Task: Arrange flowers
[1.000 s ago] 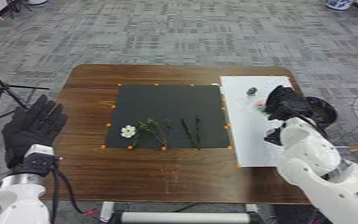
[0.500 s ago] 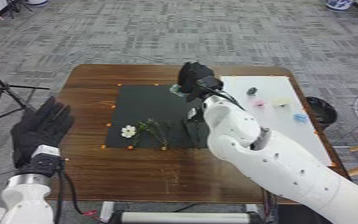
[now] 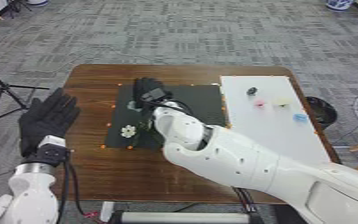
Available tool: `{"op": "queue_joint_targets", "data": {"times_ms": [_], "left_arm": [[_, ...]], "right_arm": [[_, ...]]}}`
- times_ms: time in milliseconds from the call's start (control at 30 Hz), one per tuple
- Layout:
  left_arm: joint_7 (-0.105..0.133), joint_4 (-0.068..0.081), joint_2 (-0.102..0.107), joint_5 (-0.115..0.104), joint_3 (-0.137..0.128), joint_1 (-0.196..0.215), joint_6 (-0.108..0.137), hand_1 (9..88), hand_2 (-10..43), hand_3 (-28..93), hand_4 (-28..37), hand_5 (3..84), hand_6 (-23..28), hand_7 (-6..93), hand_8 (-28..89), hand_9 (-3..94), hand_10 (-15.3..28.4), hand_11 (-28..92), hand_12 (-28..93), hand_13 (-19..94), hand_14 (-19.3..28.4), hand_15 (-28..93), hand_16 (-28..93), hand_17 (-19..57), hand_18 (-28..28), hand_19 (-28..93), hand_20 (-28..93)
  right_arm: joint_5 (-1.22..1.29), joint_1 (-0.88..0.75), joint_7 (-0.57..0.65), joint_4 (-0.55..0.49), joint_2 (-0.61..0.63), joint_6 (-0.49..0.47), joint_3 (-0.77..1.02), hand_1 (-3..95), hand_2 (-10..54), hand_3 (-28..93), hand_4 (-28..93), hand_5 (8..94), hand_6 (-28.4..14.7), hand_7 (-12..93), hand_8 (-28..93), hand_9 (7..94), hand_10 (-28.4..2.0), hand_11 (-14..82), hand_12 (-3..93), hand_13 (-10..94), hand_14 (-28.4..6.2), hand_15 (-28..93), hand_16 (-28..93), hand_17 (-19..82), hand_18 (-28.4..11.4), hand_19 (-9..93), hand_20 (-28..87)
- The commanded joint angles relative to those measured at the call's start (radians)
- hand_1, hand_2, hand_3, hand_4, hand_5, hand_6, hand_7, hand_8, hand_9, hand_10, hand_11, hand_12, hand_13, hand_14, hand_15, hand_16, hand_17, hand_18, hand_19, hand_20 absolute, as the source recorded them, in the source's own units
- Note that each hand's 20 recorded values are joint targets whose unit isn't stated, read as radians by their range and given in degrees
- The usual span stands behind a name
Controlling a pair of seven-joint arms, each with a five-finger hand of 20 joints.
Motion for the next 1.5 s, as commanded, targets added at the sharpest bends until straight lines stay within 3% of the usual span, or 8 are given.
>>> {"op": "queue_joint_targets", "data": {"times_ms": [33,233,400,667,1167,1500], "left_arm": [[0.008,-0.018,-0.002,-0.001,-0.017,0.029,-0.019,25.4,20.0,70,-28.3,40.9,9.6,9.3,-8,30.9,16.0,22,7,23,14.9,26,-6,-8.0,13.3,35,9],[0.017,-0.021,-0.005,0.0,-0.022,0.029,-0.031,25.6,20.4,70,-28.3,40.6,9.7,8.2,-8,30.7,15.8,20,8,23,14.6,24,-5,-7.7,13.2,33,9],[0.025,-0.024,-0.007,-0.003,-0.025,0.037,-0.034,25.5,20.4,70,-28.3,40.4,9.6,7.6,-7,30.4,15.6,19,9,23,14.5,22,-4,-7.6,13.1,33,9],[0.02,-0.019,-0.015,0.0,-0.026,0.029,-0.043,25.4,20.5,69,-28.3,40.0,9.7,6.1,-7,30.1,15.2,15,10,23,14.1,18,-2,-7.3,13.0,32,10],[0.009,-0.008,-0.006,0.0,-0.022,0.005,-0.05,26.1,21.4,71,-28.3,40.0,9.7,5.5,-6,30.1,15.2,14,11,23,14.0,15,0,-7.0,12.9,31,10],[0.006,-0.01,-0.016,0.004,-0.037,0.016,-0.055,26.3,20.8,71,-28.3,39.9,9.6,5.7,-6,29.9,15.2,13,11,23,14.0,15,0,-6.9,12.9,30,11]], "right_arm": [[-0.006,0.069,0.048,0.038,-0.001,0.043,-0.072,59.6,-9.5,69,-27,72.2,-0.3,41,8,79.9,-8.7,20.0,49.6,74,-5.4,63,39,43,-20.5,88,39],[-0.02,0.122,0.105,0.094,-0.015,0.111,-0.136,58.9,-9.5,69,-28,71.8,-0.2,41,8,79.4,-8.7,20.1,49.8,74,-5.7,63,39,43,-20.6,87,39],[-0.057,0.155,0.099,0.122,-0.01,0.11,-0.183,58.9,-9.5,69,-28,71.3,-0.3,42,8,78.9,-8.8,20.3,50.0,73,-5.6,63,40,43,-20.5,87,39],[-0.05,0.162,0.1,0.117,-0.005,0.096,-0.234,59.2,-9.5,68,-27,70.6,-0.6,42,7,77.7,-8.7,20.2,49.4,72,-5.8,63,40,42,-20.5,87,39],[-0.054,0.136,0.177,0.1,-0.019,0.079,-0.249,57.1,-9.5,66,-26,69.4,-1.6,38,5,76.1,-9.2,19.2,47.8,71,-7.0,64,39,41,-20.8,86,40],[-0.085,0.104,0.124,0.09,-0.011,0.064,-0.22,54.4,-9.5,65,-25,69.0,-3.3,29,3,73.8,-10.4,17.5,40.7,69,-8.6,66,34,40,-21.6,86,40]]}}
